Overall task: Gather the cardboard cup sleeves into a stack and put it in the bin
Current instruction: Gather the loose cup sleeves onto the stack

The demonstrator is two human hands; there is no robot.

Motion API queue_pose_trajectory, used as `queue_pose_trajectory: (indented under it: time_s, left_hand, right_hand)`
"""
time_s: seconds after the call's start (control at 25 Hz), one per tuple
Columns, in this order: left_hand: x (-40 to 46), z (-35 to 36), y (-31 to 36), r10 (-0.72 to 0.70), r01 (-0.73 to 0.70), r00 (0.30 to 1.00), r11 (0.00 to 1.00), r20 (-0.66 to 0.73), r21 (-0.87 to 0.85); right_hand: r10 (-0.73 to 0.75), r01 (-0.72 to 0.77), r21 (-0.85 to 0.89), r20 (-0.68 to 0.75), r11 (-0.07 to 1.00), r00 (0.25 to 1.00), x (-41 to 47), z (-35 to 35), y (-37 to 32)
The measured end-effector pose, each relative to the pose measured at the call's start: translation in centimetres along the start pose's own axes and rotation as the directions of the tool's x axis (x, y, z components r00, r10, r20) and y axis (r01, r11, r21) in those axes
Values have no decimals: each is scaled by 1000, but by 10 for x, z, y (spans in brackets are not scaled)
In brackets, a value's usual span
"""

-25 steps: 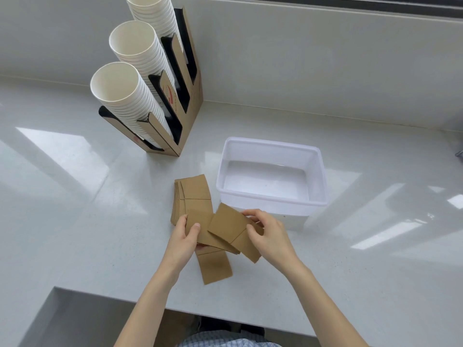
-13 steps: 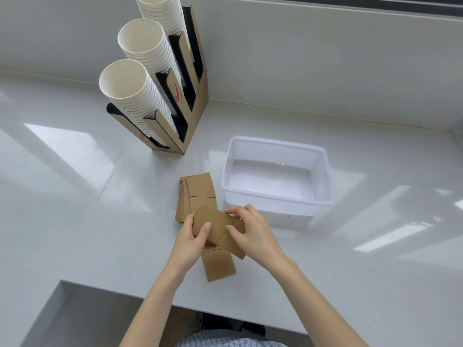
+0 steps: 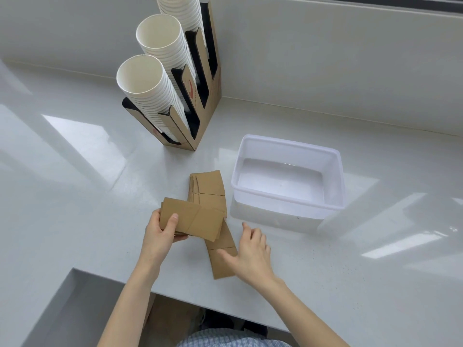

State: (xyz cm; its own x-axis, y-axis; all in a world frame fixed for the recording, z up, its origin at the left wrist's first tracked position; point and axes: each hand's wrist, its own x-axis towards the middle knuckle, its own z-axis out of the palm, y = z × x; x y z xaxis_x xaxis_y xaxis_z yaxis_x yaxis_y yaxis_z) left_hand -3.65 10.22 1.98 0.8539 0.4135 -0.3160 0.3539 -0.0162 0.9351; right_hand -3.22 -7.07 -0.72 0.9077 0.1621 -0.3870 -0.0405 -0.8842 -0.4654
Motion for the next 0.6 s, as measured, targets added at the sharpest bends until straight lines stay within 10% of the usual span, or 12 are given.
queue_pose_trajectory:
  time_s: [0.6]
  left_hand:
    - [-1,3,-7,-15,14,1000,1000,4,21]
  right_hand:
    - [-4,-16,-159,-129,987,992,0,12,8]
